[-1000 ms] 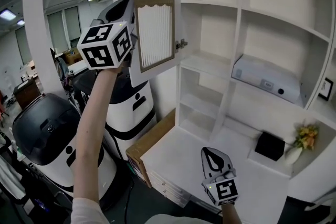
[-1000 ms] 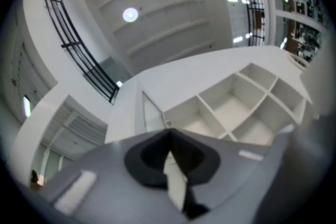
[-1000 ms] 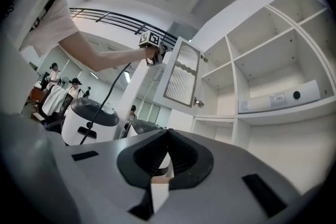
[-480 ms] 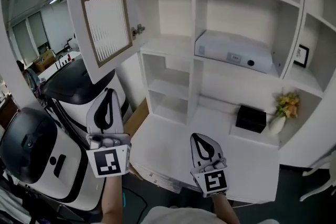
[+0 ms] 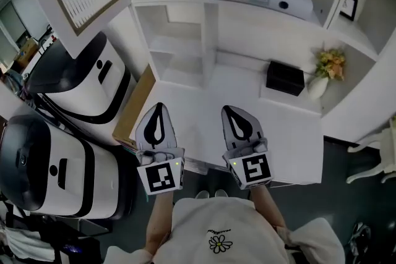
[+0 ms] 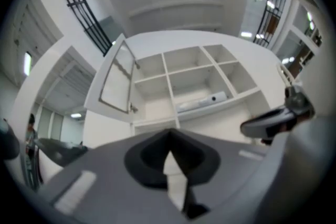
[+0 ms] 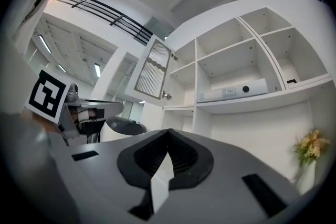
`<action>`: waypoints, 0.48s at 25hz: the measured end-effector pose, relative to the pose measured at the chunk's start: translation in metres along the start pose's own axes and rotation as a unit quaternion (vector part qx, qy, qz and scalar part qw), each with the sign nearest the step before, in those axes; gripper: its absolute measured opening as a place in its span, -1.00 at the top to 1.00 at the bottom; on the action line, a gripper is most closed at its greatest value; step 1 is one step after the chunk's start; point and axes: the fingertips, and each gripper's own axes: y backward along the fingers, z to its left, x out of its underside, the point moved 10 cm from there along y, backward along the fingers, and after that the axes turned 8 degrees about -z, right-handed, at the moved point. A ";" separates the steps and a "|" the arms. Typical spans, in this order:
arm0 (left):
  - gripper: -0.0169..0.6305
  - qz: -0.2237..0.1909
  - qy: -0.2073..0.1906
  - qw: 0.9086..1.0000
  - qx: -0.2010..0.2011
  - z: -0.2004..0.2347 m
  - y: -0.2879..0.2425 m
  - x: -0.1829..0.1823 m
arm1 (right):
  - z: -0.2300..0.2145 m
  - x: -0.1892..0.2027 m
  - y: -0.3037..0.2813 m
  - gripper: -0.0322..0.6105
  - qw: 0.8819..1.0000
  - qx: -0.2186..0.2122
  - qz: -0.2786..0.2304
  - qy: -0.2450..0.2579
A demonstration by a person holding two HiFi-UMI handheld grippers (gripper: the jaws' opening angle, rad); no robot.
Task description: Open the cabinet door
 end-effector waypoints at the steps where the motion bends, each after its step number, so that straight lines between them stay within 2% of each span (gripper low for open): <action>1: 0.93 0.009 0.012 1.000 0.009 -0.009 0.004 0.004 | 0.000 0.003 0.003 0.90 1.000 0.000 0.003 -0.005; 5: 0.93 0.021 0.049 0.998 0.031 -0.042 0.011 0.015 | -0.004 0.009 0.015 0.90 1.000 0.009 0.013 -0.017; 12: 0.93 0.037 0.055 0.996 0.055 -0.054 0.007 0.023 | -0.003 0.016 0.021 0.90 0.999 0.019 0.024 -0.023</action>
